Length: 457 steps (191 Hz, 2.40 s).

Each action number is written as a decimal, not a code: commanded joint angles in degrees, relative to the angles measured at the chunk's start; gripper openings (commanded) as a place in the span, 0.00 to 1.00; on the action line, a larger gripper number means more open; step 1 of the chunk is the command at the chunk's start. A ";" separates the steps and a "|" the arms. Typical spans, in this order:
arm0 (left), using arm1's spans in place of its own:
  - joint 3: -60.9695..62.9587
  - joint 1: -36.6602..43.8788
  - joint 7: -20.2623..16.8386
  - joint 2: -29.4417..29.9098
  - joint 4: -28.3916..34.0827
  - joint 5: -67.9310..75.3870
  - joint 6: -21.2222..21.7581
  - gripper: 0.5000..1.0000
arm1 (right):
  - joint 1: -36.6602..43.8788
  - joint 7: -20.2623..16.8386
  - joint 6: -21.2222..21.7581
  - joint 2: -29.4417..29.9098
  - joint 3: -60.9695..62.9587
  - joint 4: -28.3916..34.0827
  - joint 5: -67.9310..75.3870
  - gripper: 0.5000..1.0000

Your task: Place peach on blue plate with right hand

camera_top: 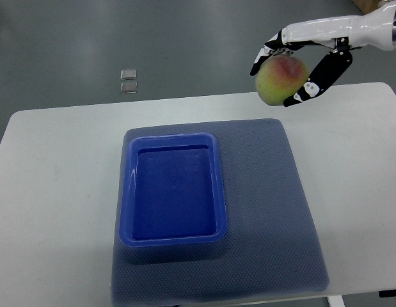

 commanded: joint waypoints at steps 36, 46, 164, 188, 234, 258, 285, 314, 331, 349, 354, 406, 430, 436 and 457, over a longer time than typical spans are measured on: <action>0.09 0.00 -0.02 0.00 0.27 0.00 -0.07 1.00 | -0.85 -0.62 -3.15 20.55 -0.88 -11.86 0.32 0.00; 0.00 0.00 -0.02 0.00 0.36 0.00 -0.07 1.00 | -1.29 -1.23 -4.20 25.38 -1.67 -14.50 0.32 0.00; -0.09 0.00 -0.02 0.00 0.44 0.00 -0.07 1.00 | -21.06 -1.32 -8.33 53.86 -3.34 -45.61 -3.55 0.00; 0.00 0.09 -0.02 0.00 0.36 0.00 -0.07 1.00 | -23.00 -1.41 -8.33 53.86 -3.34 -45.96 -3.82 0.00; 0.17 0.00 0.07 0.00 0.36 0.00 -0.07 1.00 | -25.19 -1.41 -8.33 53.86 -3.17 -46.23 -3.73 0.44; 0.17 0.00 0.07 0.00 0.36 0.00 -0.07 1.00 | -25.37 -1.41 -8.24 53.86 -2.99 -46.23 -3.55 0.77; 0.17 0.09 0.07 0.00 0.36 0.00 -0.07 1.00 | -25.02 -1.41 -7.80 53.86 -2.55 -46.14 -3.29 0.86; 0.17 0.00 0.07 0.00 0.44 0.00 -0.07 1.00 | -24.23 -1.41 -7.89 53.86 -2.20 -45.96 -2.85 0.86; 0.09 0.00 0.07 0.00 0.44 0.00 -0.07 1.00 | -22.21 -1.41 -7.89 53.86 -0.18 -45.79 -2.59 0.86; 0.09 0.00 0.07 0.00 0.44 0.00 -0.07 1.00 | -21.50 -1.41 -7.45 53.86 5.53 -45.61 -2.59 0.86; 0.09 0.00 0.07 0.00 0.44 0.00 -0.07 1.00 | -21.24 -1.41 -7.45 53.86 9.01 -45.53 -2.50 0.86; 0.00 0.09 -0.02 0.00 0.36 0.00 -0.07 1.00 | -34.77 -0.70 -8.33 46.83 39.18 -45.44 6.81 0.86; 0.00 0.00 0.07 0.00 0.36 0.00 -0.07 1.00 | -43.74 -0.44 -8.95 46.56 53.96 -45.88 13.85 0.86; 0.00 0.00 0.07 0.00 0.27 0.00 -0.07 1.00 | -46.20 -0.35 -9.21 46.48 57.30 -45.96 15.96 0.86; 0.09 0.00 0.07 0.00 0.36 0.00 -0.07 1.00 | -52.62 -0.35 -9.12 46.92 67.32 -46.32 25.63 0.86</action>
